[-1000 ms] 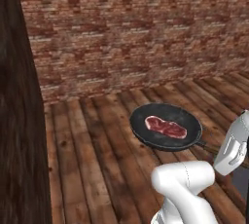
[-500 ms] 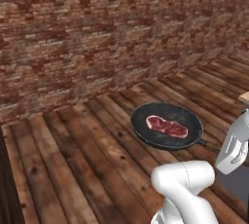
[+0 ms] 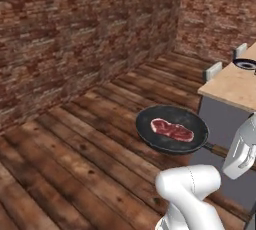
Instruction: Pick up the pan with the steak in it and place it on the dining table. Then place the steak on the plate.
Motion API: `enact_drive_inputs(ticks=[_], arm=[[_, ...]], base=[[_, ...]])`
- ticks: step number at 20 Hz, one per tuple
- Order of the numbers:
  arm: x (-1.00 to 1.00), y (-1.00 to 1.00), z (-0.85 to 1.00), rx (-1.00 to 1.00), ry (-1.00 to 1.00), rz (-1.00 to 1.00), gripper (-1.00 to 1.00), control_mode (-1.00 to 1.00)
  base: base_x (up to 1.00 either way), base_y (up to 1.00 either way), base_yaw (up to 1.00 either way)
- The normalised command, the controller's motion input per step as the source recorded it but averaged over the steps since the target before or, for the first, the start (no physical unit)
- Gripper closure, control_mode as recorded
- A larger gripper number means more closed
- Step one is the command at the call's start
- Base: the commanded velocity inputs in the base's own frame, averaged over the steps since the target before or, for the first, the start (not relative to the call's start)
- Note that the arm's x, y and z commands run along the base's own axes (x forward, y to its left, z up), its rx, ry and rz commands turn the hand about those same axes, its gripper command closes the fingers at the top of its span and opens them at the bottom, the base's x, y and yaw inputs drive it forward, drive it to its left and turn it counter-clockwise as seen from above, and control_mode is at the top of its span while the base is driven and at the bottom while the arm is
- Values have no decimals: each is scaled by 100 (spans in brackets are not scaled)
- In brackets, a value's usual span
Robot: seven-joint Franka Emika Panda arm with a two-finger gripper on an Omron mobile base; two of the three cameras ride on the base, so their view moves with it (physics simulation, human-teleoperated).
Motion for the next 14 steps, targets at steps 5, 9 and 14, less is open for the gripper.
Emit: enact_drive_inputs(ticks=[5,9,14], arm=[[0,0,0,0,0,0,100,100],[0,0,0,0,0,0,100,100],[0,0,0,0,0,0,100,100]], base=[[2,1,-50],[0,0,-50],[0,0,-50]])
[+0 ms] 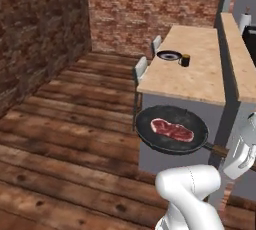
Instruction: Pick up the pan with the steak in it and place it on the dining table. Then place the steak on the plate.
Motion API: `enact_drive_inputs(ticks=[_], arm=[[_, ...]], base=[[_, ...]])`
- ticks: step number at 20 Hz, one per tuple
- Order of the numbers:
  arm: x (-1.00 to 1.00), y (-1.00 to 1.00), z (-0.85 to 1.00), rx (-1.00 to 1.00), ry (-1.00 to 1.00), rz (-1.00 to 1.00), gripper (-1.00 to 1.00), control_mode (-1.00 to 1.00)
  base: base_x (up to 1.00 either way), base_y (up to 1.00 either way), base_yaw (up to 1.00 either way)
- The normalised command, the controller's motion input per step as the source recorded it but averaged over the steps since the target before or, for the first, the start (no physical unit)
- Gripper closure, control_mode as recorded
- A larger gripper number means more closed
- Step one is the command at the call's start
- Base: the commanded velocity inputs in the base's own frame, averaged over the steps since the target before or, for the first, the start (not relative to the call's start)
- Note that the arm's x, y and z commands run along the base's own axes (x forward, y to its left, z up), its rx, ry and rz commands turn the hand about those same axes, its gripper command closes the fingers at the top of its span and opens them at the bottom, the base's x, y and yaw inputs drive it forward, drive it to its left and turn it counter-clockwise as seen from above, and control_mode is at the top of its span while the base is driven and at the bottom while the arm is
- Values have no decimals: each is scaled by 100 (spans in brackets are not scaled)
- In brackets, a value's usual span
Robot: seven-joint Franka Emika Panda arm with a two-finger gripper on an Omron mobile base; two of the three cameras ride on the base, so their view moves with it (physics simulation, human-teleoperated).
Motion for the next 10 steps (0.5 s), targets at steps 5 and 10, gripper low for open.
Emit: enact_drive_inputs(ticks=[5,10], arm=[[0,0,0,0,0,0,100,100],[0,0,0,0,0,0,100,100]], base=[[0,0,-50],[0,0,-50]])
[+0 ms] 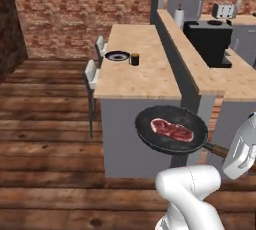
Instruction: Pick up the pan with the steak in it and place it on the dining table. Then place the steak on the plate.
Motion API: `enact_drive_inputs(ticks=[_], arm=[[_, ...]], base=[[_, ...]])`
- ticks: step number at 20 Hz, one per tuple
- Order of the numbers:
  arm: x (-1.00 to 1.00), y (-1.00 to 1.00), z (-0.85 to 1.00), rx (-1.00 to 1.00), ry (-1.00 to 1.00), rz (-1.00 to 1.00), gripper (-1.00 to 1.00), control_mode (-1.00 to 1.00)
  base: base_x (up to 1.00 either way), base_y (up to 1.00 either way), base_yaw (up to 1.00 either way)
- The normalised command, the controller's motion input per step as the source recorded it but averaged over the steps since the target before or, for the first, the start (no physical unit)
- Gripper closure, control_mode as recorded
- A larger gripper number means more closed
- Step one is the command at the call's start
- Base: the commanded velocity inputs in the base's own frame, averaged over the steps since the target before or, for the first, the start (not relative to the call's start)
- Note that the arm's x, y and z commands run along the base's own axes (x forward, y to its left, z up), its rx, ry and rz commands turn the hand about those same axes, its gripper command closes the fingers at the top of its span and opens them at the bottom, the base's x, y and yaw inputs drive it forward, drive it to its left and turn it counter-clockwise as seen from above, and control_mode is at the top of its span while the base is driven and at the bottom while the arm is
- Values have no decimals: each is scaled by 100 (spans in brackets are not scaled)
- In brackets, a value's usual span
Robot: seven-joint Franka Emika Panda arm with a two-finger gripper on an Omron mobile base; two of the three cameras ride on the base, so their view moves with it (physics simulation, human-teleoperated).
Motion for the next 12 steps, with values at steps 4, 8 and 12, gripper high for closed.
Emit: enact_drive_inputs(ticks=[4,8,12], arm=[[0,0,0,0,0,0,100,100],[0,0,0,0,0,0,100,100],[0,0,0,0,0,0,100,100]], base=[[0,0,-45],[0,1,-14],[0,0,0]])
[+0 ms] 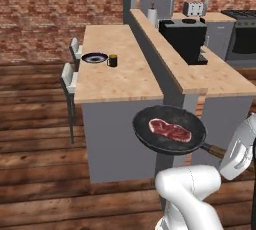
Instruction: Pick up the pan with the steak in it and place it on the dining table. Then place the steak on the plate.
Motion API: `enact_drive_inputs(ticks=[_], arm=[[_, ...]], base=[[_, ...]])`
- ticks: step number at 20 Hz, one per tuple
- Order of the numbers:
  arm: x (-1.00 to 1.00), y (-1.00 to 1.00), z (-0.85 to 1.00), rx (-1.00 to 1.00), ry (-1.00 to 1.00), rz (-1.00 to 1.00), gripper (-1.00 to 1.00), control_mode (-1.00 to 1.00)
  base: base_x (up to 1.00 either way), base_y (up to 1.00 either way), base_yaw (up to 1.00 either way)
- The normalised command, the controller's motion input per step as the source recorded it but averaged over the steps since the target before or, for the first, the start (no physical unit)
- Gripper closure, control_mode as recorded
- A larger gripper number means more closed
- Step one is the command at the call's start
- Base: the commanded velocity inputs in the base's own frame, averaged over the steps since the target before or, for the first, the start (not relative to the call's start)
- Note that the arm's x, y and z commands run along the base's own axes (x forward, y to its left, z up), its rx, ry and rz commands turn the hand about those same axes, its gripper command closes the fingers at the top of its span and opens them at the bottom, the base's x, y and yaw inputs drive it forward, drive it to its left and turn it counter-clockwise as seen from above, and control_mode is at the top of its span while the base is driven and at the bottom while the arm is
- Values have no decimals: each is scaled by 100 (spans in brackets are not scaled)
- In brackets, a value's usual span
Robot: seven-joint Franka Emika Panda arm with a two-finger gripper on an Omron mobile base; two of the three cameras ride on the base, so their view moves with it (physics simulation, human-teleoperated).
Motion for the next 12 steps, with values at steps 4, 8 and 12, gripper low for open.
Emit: enact_drive_inputs(ticks=[4,8,12], arm=[[0,0,0,0,0,0,100,100],[0,0,0,0,0,0,100,100],[0,0,0,0,0,0,100,100]], base=[[4,42,0],[13,97,0],[14,100,-1]])
